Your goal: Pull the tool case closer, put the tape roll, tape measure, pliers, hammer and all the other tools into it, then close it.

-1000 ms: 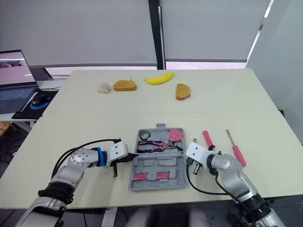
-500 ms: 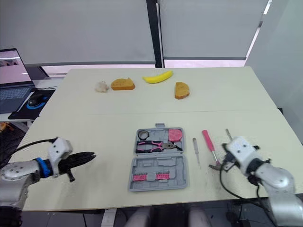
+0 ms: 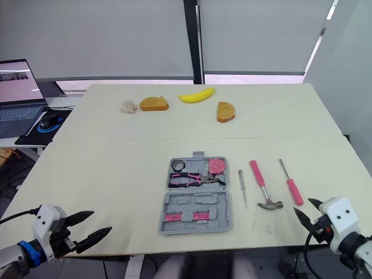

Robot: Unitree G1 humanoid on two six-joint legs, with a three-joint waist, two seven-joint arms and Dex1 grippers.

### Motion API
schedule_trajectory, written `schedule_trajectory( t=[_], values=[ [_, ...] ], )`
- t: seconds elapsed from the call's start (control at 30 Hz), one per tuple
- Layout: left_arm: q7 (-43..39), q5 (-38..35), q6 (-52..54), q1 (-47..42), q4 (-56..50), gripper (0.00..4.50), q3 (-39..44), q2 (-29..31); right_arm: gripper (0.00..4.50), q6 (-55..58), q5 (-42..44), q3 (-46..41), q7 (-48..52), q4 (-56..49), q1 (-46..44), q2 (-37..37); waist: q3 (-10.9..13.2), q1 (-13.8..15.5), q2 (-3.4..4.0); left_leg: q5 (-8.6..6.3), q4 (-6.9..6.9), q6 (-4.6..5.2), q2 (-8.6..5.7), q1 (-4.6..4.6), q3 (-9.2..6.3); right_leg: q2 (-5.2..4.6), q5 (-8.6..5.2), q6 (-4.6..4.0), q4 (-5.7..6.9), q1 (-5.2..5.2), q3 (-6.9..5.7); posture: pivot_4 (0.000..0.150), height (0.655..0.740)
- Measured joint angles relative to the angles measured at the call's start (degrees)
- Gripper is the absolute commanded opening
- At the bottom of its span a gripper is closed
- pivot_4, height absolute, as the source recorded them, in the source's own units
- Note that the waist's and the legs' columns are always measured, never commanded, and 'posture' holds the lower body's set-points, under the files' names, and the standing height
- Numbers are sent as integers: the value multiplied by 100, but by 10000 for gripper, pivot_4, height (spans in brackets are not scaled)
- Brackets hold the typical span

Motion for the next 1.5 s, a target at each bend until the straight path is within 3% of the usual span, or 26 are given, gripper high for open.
schedule_trajectory(
  t=[0.07,0.1,0.5,0.77,1.1,1.23,1.5],
  values=[
    [2,22,-99,6,13,45000,3,0,44056,-75,20,-44,31,113,42,-104,0,6,0,0,1,0,0,0,0,0,-2,-2,0,0,-1,1500,7400],
    [0,33,-123,4,20,45000,2,0,44604,-106,29,-47,43,157,40,-125,0,6,0,0,1,0,1,0,0,0,-2,-2,0,0,-2,1500,7400],
    [-384,209,-397,-202,-86,45000,-95,368,44604,-38,167,198,80,-118,-80,-465,0,5,-1,0,0,-1,1,-1,3,1,-1,-3,-1,0,-4,1500,7400],
    [-1169,312,-836,-1028,-246,45000,-821,827,44604,528,41,1409,-437,-699,-628,-454,0,4,-2,0,0,-1,0,-1,5,2,0,-3,-2,0,-4,1500,7400],
    [-1646,184,-599,-2609,-416,45000,-1785,1009,44604,1491,-952,3356,-1879,-351,-2087,350,3,-25,-3,0,-4,-1,-5,0,1,6,2,1,5,-4,-2,1500,7400],
    [-1743,290,-746,-2801,-291,45000,-2038,1006,35749,1617,-1150,3654,-2272,121,-2459,740,4,-40,-2,1,-4,-2,-6,0,1,8,3,1,9,-5,-3,1500,7400],
    [-1707,330,-746,-2928,-240,45000,-2168,1001,35749,1598,-1508,4021,-2876,997,-3023,1313,4,-60,-2,1,-3,-1,-7,3,-3,10,6,5,12,-4,-3,1500,7400]
  ],
)
